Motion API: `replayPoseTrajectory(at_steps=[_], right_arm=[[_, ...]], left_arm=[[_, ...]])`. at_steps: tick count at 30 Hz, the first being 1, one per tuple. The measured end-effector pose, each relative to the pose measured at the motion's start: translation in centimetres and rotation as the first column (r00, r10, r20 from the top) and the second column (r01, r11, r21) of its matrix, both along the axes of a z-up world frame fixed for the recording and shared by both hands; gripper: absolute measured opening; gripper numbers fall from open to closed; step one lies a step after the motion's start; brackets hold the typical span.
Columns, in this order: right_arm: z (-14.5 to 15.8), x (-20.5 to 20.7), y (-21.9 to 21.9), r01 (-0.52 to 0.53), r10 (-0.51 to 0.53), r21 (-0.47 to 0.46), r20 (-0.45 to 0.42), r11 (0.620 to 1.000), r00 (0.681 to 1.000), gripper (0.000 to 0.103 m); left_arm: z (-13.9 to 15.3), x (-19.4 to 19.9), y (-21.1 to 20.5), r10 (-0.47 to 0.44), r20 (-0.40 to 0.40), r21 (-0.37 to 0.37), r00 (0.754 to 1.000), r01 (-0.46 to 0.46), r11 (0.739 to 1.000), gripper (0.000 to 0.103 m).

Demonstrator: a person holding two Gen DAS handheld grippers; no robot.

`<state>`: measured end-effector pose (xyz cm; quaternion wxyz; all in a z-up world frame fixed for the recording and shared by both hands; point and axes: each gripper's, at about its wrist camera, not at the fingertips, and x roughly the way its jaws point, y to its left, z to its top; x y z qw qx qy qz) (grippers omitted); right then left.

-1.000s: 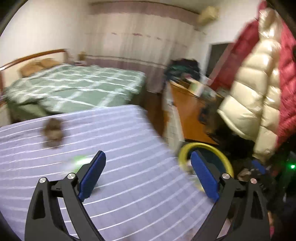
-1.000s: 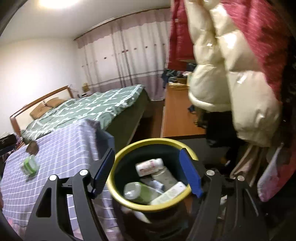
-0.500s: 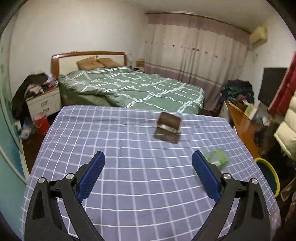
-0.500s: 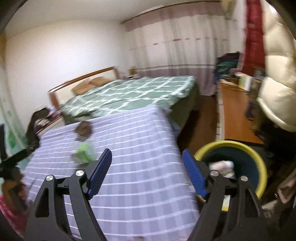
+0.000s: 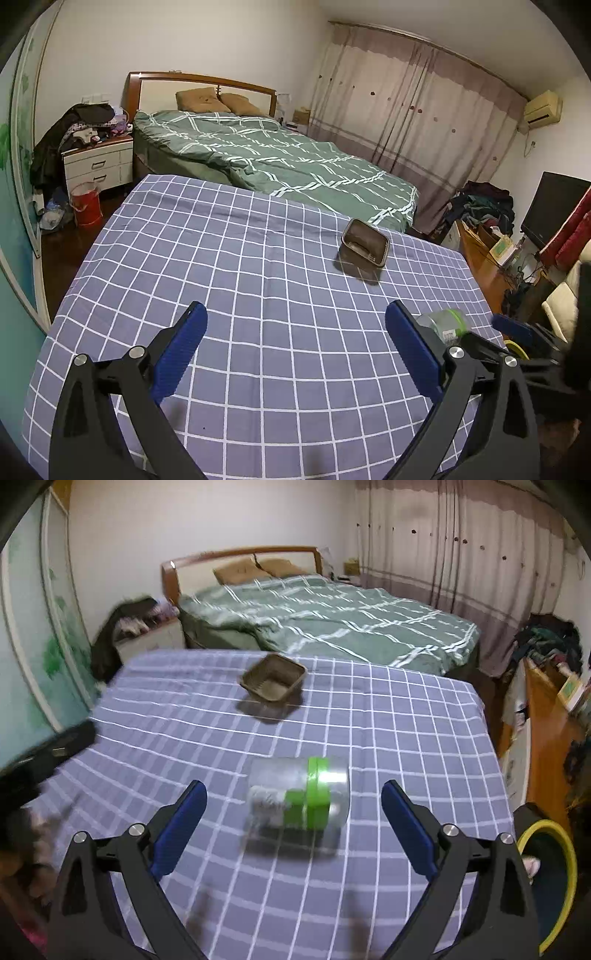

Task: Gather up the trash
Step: 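Grasp the clear green-capped jar with the right gripper and lift it, then carry the jar over the bin and open the right gripper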

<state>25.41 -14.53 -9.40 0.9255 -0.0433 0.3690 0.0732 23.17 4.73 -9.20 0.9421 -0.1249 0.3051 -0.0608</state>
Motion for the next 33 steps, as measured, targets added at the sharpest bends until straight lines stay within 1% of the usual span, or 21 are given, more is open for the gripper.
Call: replayPoseTrajectory(at_steps=[2, 3, 7, 8, 10, 14, 17, 20, 21, 23, 26, 28, 29, 30, 31, 32, 33], right_arm=[[-0.9, 0.7, 0.1, 0.007, -0.007, -0.007, -0.022, 1.0, 1.0, 0.091], [-1.5, 1.1, -0.2, 0.013, -0.013, 0.005, -0.044, 1.0, 0.999, 0.091], [-3.0, 1.9, -0.8, 0.034, -0.032, 0.02, -0.086, 0.999, 0.996, 0.091], [-3.2, 2.0, -0.9, 0.031, -0.028, 0.035, -0.092, 0.999, 0.995, 0.089], [-3.4, 2.1, -1.1, 0.03, -0.025, 0.046, -0.101, 0.998, 0.995, 0.068], [-3.4, 1.7, -2.2, 0.045, -0.036, 0.088, -0.102, 0.995, 0.994, 0.068], [-2.7, 1.2, -3.7, 0.081, -0.072, 0.112, -0.08, 0.99, 0.994, 0.068], [-1.5, 0.6, -6.2, 0.171, -0.17, 0.106, -0.019, 0.98, 0.985, 0.068], [-0.9, 0.4, -7.5, 0.217, -0.219, 0.106, 0.009, 0.97, 0.976, 0.068], [-0.3, 0.0, -9.7, 0.297, -0.303, 0.106, 0.043, 0.949, 0.952, 0.068], [0.3, -0.6, -13.6, 0.422, -0.433, 0.125, 0.071, 0.898, 0.899, 0.068], [0.6, -1.5, -16.2, 0.51, -0.523, 0.136, 0.095, 0.849, 0.847, 0.068], [0.8, -2.2, -17.7, 0.565, -0.58, 0.14, 0.113, 0.813, 0.807, 0.068], [0.9, -2.6, -18.9, 0.602, -0.619, 0.145, 0.122, 0.785, 0.776, 0.068], [1.0, -3.3, -20.3, 0.647, -0.665, 0.154, 0.13, 0.747, 0.736, 0.068], [1.0, -3.8, -21.3, 0.675, -0.694, 0.164, 0.132, 0.72, 0.708, 0.068], [0.9, -4.4, -22.8, 0.713, -0.735, 0.179, 0.129, 0.678, 0.666, 0.068]], left_arm=[[-0.1, 0.1, -0.1, -0.005, -0.002, 0.005, 1.0, 0.005, 1.0, 0.096], [-0.2, 0.1, -0.2, -0.008, -0.003, 0.006, 1.0, 0.008, 1.0, 0.096], [-0.1, -0.1, -0.6, -0.018, -0.01, 0.013, 1.0, 0.018, 1.0, 0.096], [-0.2, -0.1, -0.7, -0.02, -0.011, 0.013, 1.0, 0.02, 1.0, 0.096], [-0.3, 0.0, -0.8, -0.022, -0.013, 0.017, 1.0, 0.022, 1.0, 0.096], [-0.6, 0.1, -1.1, -0.023, -0.02, 0.032, 1.0, 0.024, 0.999, 0.096], [-0.8, 0.2, -1.3, -0.023, -0.024, 0.041, 0.999, 0.024, 0.999, 0.096], [-0.8, 0.3, -1.3, -0.022, -0.025, 0.043, 0.999, 0.023, 0.999, 0.096], [-0.8, 0.3, -1.2, -0.024, -0.025, 0.042, 0.999, 0.025, 0.999, 0.096], [-0.9, 0.4, -1.3, -0.026, -0.03, 0.042, 0.999, 0.028, 0.999, 0.096], [-1.1, 0.5, -1.5, -0.036, -0.036, 0.046, 0.999, 0.038, 0.998, 0.096], [-1.1, 0.5, -1.7, -0.042, -0.036, 0.049, 0.998, 0.044, 0.998, 0.096], [-1.2, 0.6, -1.8, -0.046, -0.039, 0.049, 0.998, 0.048, 0.998, 0.096], [-1.2, 0.6, -1.9, -0.05, -0.041, 0.047, 0.998, 0.052, 0.998, 0.096], [-1.3, 0.6, -2.0, -0.053, -0.044, 0.046, 0.998, 0.055, 0.997, 0.096], [-1.4, 0.6, -2.1, -0.057, -0.048, 0.047, 0.997, 0.059, 0.997, 0.096], [-1.4, 0.6, -2.2, -0.06, -0.05, 0.046, 0.997, 0.062, 0.997, 0.096]])
